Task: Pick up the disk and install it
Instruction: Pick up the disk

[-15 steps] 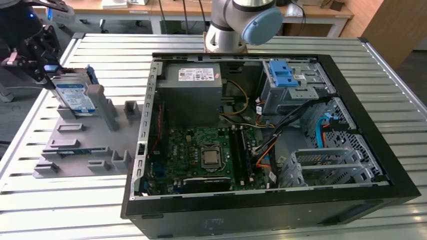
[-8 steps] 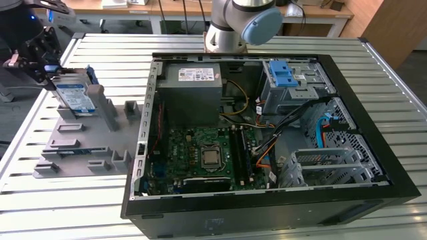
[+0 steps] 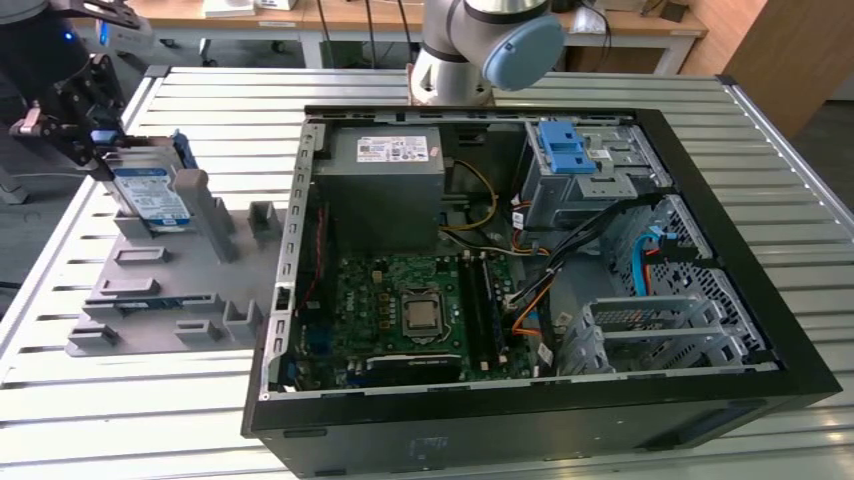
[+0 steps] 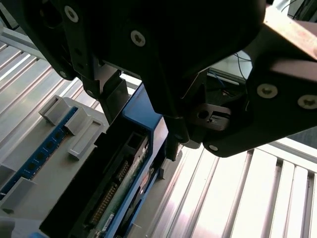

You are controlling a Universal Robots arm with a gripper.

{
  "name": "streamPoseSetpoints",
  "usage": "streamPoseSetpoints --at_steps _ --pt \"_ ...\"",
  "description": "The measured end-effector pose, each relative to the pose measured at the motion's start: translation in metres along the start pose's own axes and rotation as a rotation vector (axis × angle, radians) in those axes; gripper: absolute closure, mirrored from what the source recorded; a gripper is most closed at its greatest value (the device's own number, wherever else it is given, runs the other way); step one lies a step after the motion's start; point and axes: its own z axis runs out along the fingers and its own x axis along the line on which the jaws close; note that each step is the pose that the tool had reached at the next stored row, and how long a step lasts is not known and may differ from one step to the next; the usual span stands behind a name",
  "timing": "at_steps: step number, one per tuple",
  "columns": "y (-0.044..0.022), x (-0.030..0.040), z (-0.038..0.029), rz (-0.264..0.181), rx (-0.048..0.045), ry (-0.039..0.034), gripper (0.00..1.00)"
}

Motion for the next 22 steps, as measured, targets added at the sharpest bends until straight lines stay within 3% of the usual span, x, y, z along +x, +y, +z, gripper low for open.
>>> streamPoseSetpoints --at_steps 3,4,22 --pt "0.0000 0.0000 0.0002 0.000 0.0000 0.0000 0.45" --pt "0.0000 0.0000 0.0003 0.000 0.0001 0.0000 0.52" --pt "0.0022 0.0001 0.0004 -0.008 0.0000 0.0000 0.53"
